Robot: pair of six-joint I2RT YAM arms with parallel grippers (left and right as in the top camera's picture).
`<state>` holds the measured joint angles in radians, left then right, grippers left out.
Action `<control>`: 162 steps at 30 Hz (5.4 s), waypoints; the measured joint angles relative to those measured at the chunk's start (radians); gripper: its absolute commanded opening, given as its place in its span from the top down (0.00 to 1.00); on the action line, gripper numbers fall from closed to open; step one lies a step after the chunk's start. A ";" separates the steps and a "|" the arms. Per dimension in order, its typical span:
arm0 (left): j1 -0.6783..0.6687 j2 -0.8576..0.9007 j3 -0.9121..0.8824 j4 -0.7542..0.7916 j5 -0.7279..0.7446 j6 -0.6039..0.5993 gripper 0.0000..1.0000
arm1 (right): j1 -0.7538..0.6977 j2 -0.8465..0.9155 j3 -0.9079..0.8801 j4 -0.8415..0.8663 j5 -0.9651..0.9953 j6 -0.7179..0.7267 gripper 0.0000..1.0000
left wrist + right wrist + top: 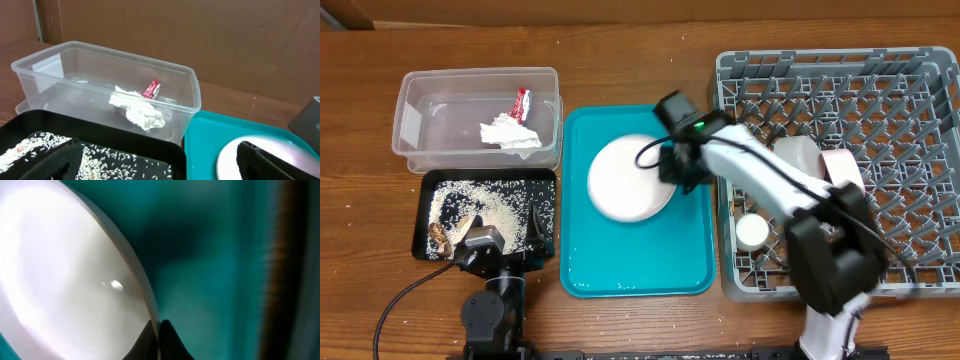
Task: Sort waste into correct bins and load items into the dishwasher
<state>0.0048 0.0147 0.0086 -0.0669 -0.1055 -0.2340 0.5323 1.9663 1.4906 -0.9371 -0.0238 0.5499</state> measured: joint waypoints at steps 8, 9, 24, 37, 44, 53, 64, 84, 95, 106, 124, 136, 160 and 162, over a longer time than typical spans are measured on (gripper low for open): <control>0.000 0.000 0.000 0.000 0.000 0.000 0.00 | -0.093 -0.375 0.029 -0.047 0.235 0.000 0.96; 0.000 0.000 0.000 0.000 0.000 0.000 0.00 | -0.109 -0.432 0.034 -0.087 0.320 0.000 0.96; 0.000 0.000 0.000 0.000 0.000 0.000 0.00 | -0.377 -0.515 0.019 -0.395 1.093 0.016 0.96; 0.000 0.000 0.000 0.000 0.000 0.000 0.00 | -0.608 -0.363 0.004 -0.381 1.220 0.023 0.96; 0.000 0.000 0.000 0.000 0.000 0.000 0.00 | -0.595 -0.330 0.000 -0.391 1.214 0.021 0.96; 0.000 0.000 0.000 0.000 0.000 0.000 0.00 | -0.563 -0.297 -0.116 -0.380 1.209 -0.003 0.96; 0.000 0.000 0.000 0.000 0.000 0.000 0.00 | -0.313 -0.297 -0.138 -0.410 1.247 -0.009 0.40; 0.000 0.000 0.000 0.000 0.000 0.000 0.00 | 0.022 -0.492 0.116 -0.576 0.910 0.258 0.21; 0.000 0.000 0.000 0.000 0.000 0.000 0.00 | 0.130 -0.658 0.167 -0.425 0.352 0.277 0.00; 0.000 0.000 0.000 0.000 0.000 0.000 0.00 | 0.130 -0.696 0.166 -0.409 0.264 0.113 0.00; 0.000 0.000 0.000 0.000 0.000 0.000 0.00 | -0.344 -1.213 -0.095 -0.019 0.103 -0.318 0.00; 0.000 0.000 0.000 0.000 0.000 0.000 0.00 | -0.381 -1.556 -0.681 0.314 -0.007 -0.417 0.00; 0.000 0.000 0.000 0.000 0.000 0.000 0.00 | -0.382 -1.952 -1.366 0.758 0.006 -0.423 0.00; 0.000 0.000 0.000 0.000 0.000 0.000 0.00 | -0.382 -1.951 -1.400 0.815 0.007 -0.423 0.00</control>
<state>0.0048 0.0147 0.0086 -0.0673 -0.1055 -0.2340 0.1501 0.0151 0.0906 -0.1223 -0.0170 0.1265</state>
